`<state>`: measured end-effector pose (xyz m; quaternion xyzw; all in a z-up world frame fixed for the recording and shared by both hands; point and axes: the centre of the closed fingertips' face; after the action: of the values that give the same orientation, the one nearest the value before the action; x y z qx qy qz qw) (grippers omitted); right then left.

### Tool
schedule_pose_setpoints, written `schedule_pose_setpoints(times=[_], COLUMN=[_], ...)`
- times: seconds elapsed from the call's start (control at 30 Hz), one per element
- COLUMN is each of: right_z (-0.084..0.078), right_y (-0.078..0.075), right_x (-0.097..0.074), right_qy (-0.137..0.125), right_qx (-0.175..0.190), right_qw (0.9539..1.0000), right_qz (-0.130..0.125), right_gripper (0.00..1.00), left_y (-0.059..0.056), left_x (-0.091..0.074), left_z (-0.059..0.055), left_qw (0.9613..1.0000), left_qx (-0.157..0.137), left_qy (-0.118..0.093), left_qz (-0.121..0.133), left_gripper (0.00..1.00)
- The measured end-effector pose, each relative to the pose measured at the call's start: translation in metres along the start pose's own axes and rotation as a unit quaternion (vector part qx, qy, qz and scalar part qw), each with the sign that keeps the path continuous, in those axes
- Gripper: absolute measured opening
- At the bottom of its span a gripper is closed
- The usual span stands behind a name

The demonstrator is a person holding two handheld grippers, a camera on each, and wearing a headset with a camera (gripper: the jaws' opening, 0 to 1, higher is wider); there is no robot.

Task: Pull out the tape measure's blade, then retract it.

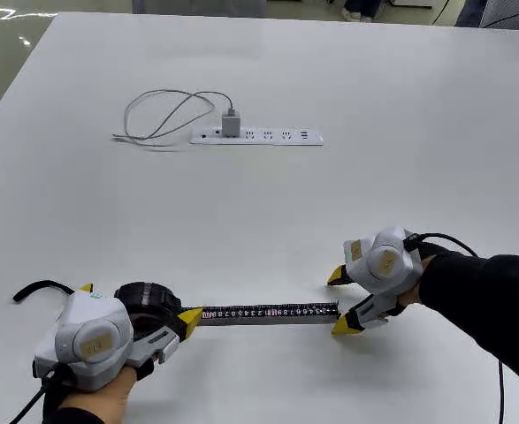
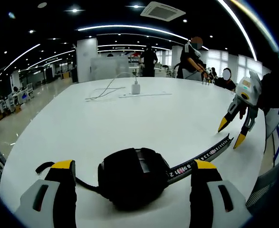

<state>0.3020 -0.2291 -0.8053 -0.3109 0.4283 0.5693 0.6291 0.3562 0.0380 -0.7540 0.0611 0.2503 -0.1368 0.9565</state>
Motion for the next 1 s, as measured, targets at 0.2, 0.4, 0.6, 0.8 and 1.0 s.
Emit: schedule_pose_setpoints(times=[0.2,0.4,0.6,0.8,1.0], right_z=[-0.0012,0.0010,0.0021,0.0000,-0.0004], right_y=[0.0016,0.0023,0.0034,0.0049,0.0061], right_x=[0.0006,0.0014,0.0011,0.0007,0.0013], right_qy=[-0.001,-0.001,-0.003,-0.005,-0.004], right_qx=[0.002,-0.008,-0.005,-0.003,-0.004], right_qw=[1.0000,1.0000,1.0000,1.0000,1.0000], right_qz=[0.003,0.002,0.001,0.001,-0.002], right_gripper=[0.34,0.24,0.20,0.15,0.13], left_y=[0.0013,0.0016,0.0032,0.0058,0.0065], left_x=[-0.0007,-0.0011,-0.0012,-0.0013,-0.0013], left_z=[0.0000,0.0006,0.0013,0.0025,0.0032], left_qw=[1.0000,1.0000,0.9999,0.9999,0.9998], left_qx=[-0.002,-0.004,-0.008,-0.012,-0.014], left_qy=[-0.001,-0.003,-0.003,-0.003,-0.007], left_qz=[0.004,0.006,0.010,0.011,0.011], left_gripper=[0.99,0.99,0.99,0.99,0.99])
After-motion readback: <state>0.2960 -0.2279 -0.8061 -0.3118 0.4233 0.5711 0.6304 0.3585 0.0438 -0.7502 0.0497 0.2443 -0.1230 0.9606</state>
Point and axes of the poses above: the centre of the closed fingertips' face, and the gripper's own axes: x roughly forward along the fingers, y roughly to its left, z roughly out of its top, and after that the axes turned 6 degrees about z, right-handed
